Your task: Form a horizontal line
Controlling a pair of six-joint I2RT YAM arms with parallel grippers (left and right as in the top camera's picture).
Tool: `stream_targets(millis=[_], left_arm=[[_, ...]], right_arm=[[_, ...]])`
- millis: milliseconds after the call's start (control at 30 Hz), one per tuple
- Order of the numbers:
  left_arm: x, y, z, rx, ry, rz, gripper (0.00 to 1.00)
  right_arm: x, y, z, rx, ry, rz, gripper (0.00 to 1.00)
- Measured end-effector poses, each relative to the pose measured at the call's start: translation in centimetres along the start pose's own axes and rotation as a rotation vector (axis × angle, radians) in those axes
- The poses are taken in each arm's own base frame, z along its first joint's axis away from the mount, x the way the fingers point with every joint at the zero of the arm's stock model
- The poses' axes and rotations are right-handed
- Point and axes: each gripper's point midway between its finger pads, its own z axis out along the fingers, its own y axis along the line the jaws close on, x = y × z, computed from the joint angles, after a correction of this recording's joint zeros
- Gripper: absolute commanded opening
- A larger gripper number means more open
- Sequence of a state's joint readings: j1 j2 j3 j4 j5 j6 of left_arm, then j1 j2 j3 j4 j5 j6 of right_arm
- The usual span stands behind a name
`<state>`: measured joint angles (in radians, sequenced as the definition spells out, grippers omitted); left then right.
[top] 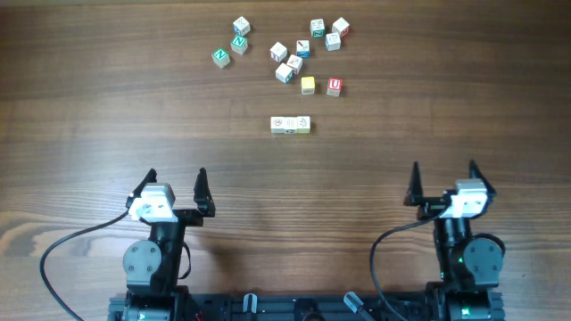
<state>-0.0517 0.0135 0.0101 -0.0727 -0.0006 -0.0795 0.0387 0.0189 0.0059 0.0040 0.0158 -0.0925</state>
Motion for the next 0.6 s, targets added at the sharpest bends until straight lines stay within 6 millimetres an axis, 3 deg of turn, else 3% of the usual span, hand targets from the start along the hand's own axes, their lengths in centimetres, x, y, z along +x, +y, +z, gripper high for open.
stream_targets(millis=[333, 600], left_arm=[[-0.2, 2.2, -0.1, -0.09, -0.007, -0.007, 1.0], [-0.2, 2.4, -0.1, -0.097, -0.008, -0.008, 1.0]], right_arm=[[0.0, 0.3, 0.0, -0.012, -0.001, 0.0, 0.98], [0.0, 0.3, 0.0, -0.012, -0.001, 0.0, 1.0]])
